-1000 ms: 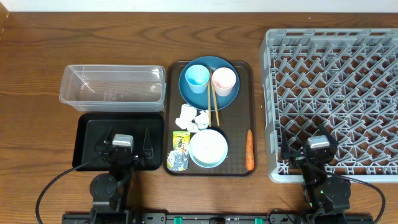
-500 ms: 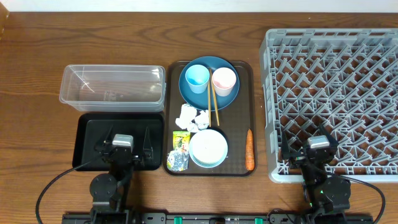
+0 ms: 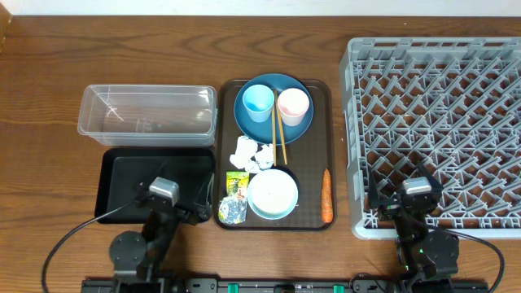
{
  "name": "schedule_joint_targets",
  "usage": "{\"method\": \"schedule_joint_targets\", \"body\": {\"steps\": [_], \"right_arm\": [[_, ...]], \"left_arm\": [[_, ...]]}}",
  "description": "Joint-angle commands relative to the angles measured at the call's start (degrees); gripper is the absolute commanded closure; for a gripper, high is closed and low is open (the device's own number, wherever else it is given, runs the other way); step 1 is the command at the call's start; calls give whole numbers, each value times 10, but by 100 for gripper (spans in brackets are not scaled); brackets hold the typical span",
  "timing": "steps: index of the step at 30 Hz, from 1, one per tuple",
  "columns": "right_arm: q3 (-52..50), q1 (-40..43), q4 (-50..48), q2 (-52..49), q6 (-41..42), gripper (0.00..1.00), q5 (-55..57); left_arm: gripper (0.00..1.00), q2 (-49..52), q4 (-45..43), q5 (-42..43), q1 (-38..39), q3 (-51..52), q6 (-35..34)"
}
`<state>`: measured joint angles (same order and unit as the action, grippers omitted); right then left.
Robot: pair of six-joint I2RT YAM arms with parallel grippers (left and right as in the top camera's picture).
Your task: Sort waste into correct bins and load items into the dishwasher rack
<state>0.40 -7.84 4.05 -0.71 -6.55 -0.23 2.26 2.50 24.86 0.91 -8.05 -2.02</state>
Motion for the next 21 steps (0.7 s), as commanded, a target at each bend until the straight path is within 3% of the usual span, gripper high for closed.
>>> {"method": "schedule_joint_targets", "body": {"steps": [1,9,15,18,21], "right_arm": [[-1,-4,2,0,-4,1,0],[-1,-4,2,0,-4,1,0],[-1,-4,2,0,-4,1,0],[-1,-4,2,0,-4,1,0],[-1,-4,2,0,-4,1,0]], "left_arm": [[2,33,44,89,-2,-109,-67],[2,196,255,118,-2,-411,-54],[2,373,509,118,-2,-648,-10],[2,444,609,118,-2,-716,-10],[2,488,649,118,-2,-731,-10]]}}
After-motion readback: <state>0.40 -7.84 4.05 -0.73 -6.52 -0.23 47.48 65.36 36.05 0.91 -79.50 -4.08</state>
